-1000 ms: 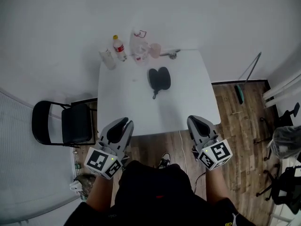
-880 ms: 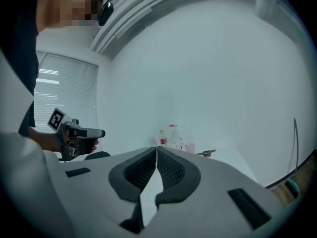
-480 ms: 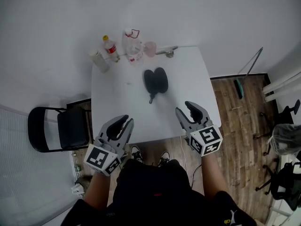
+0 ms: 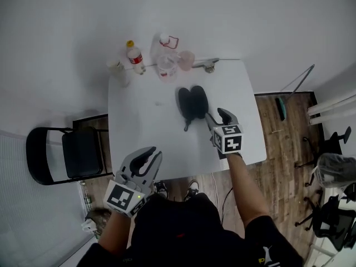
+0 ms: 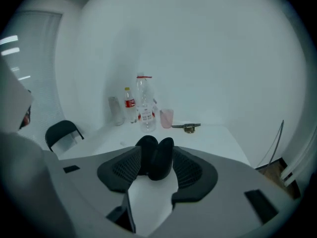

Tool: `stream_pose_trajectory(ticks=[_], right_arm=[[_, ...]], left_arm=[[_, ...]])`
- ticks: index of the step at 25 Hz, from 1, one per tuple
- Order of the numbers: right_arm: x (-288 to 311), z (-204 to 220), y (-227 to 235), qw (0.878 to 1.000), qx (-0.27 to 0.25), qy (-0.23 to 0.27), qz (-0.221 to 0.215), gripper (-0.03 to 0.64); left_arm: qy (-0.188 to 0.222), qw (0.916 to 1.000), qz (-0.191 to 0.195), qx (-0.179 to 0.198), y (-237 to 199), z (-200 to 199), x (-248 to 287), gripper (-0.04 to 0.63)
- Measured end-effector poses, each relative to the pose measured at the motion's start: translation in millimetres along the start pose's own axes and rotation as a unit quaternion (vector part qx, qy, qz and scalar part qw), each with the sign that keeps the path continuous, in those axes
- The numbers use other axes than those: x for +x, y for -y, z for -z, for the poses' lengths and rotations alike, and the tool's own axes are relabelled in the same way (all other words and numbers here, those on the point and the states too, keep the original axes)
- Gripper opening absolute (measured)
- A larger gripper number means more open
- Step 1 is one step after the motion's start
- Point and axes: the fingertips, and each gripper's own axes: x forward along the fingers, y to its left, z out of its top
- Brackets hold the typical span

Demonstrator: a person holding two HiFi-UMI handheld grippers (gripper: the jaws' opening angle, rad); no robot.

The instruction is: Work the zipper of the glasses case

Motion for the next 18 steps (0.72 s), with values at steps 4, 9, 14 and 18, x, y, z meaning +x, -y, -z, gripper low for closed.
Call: stream_pose_trajectory(ticks=[4,9,14,18], right_arm=[[47.7,25.9,9.9,0.998,-0.020,-0.059,0.031,0.190],[92.3,56.6,26.4,0.992,-0.006,-0.116,0.055,0.190],[110.9,79.2,37.6,0.984,0.013,-0.161,0.071,0.178],[109.2,79.8,45.2,0.982,0.038,-0.157,0.102,0.038]], left_arm=[[-0.003,0.9998,-0.014,-0.011,-18.2,8.1,-5.8,0.084],[-0.007,0.9991,-0.027,-0.031,-34.0,18.1,-10.8,0.084],[-0.014,0.9985,-0.035,-0.038,-42.8,25.5,-21.5,0.084],[-0.019,0.9975,-0.060,-0.033,-53.9,26.7,-27.3,0.084]])
